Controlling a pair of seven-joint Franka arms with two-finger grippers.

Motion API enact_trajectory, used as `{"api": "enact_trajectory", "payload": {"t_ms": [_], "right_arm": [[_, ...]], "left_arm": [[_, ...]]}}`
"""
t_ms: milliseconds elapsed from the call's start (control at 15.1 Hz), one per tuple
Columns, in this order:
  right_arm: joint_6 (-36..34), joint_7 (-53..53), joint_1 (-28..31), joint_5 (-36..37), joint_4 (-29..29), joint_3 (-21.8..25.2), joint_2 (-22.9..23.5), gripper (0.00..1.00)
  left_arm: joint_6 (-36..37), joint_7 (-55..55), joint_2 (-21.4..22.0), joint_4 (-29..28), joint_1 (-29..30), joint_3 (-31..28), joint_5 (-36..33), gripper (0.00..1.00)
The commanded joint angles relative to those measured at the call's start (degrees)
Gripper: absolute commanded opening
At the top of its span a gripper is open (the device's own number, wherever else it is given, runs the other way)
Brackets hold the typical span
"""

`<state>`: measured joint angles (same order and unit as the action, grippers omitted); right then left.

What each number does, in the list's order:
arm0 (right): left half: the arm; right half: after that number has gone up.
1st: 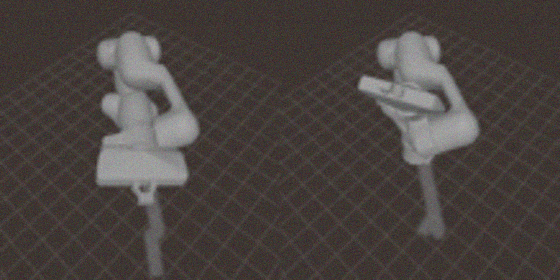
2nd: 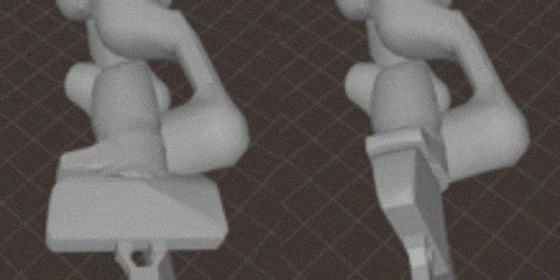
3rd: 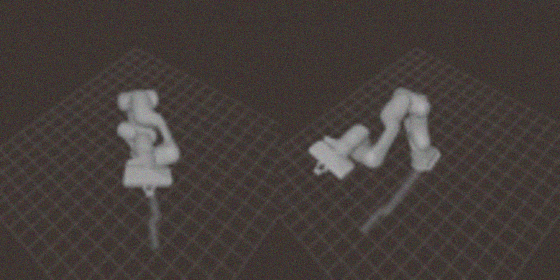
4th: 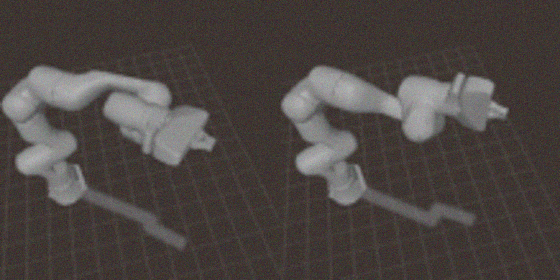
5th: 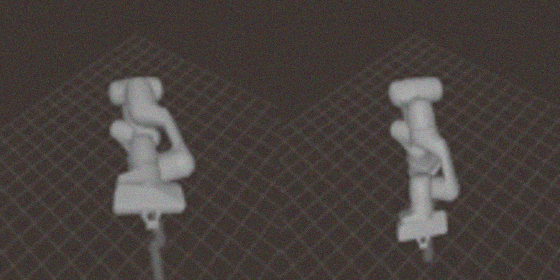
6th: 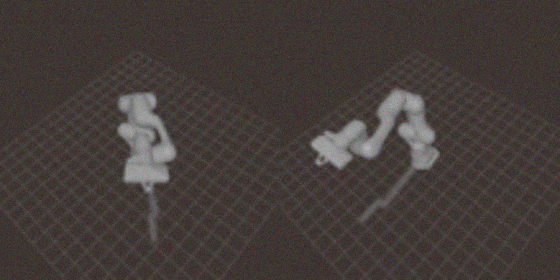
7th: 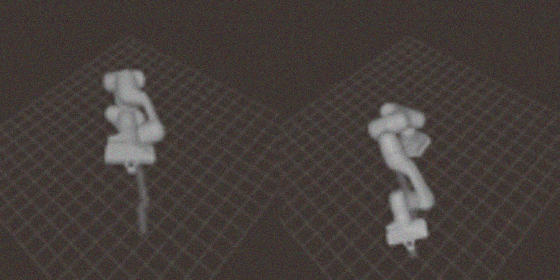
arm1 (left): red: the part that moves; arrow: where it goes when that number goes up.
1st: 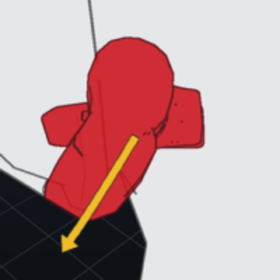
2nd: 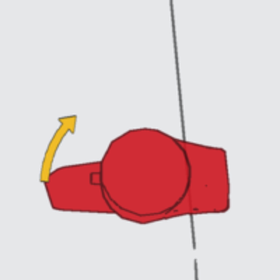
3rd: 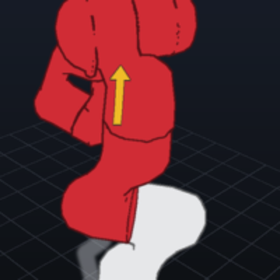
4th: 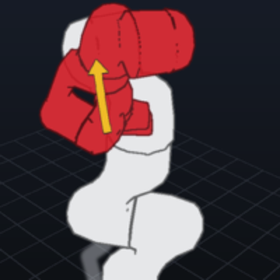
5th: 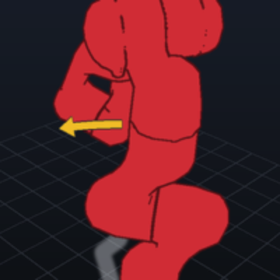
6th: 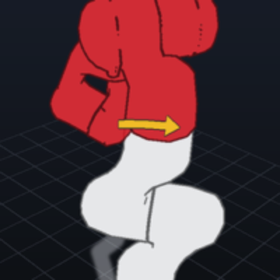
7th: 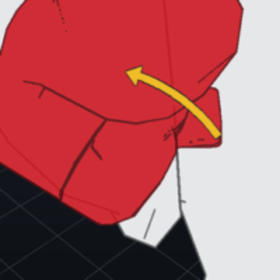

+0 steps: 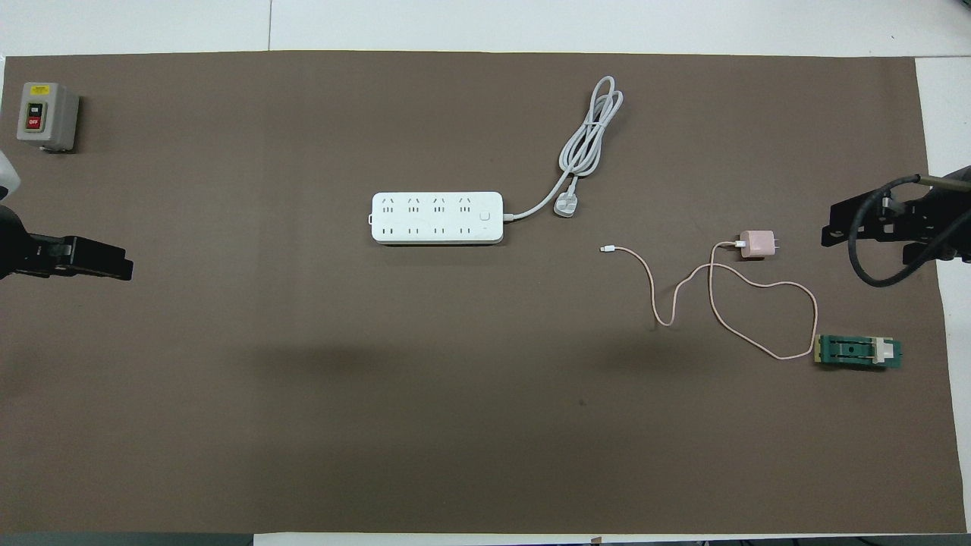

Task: Plug charger into power strip
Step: 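Move the open right gripper toward the pink charger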

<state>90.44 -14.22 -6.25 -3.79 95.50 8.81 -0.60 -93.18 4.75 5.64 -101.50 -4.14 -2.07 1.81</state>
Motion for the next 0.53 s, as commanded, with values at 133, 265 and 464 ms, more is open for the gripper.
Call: {"api": "enact_trajectory", "payload": {"t_ms": [133,265,464], "right_arm": [[1.7,-13.6,0.1,-1.1,0.9,0.0,1.0,1.0],[3.2,-18.4,0.2,-1.1,0.9,0.5,1.5,1.0],[3.6,-24.1,1.1,-4.1,0.0,1.2,4.5,1.0]], "left_arm": [[-0.9,0.4,1.6,-1.8,-0.3,-0.5,0.9,1.0],[-0.9,0.4,1.6,-1.8,-0.3,-0.5,0.9,1.0],[-0.9,0.4,1.6,-1.8,-0.3,-0.5,0.9,1.0]]}}
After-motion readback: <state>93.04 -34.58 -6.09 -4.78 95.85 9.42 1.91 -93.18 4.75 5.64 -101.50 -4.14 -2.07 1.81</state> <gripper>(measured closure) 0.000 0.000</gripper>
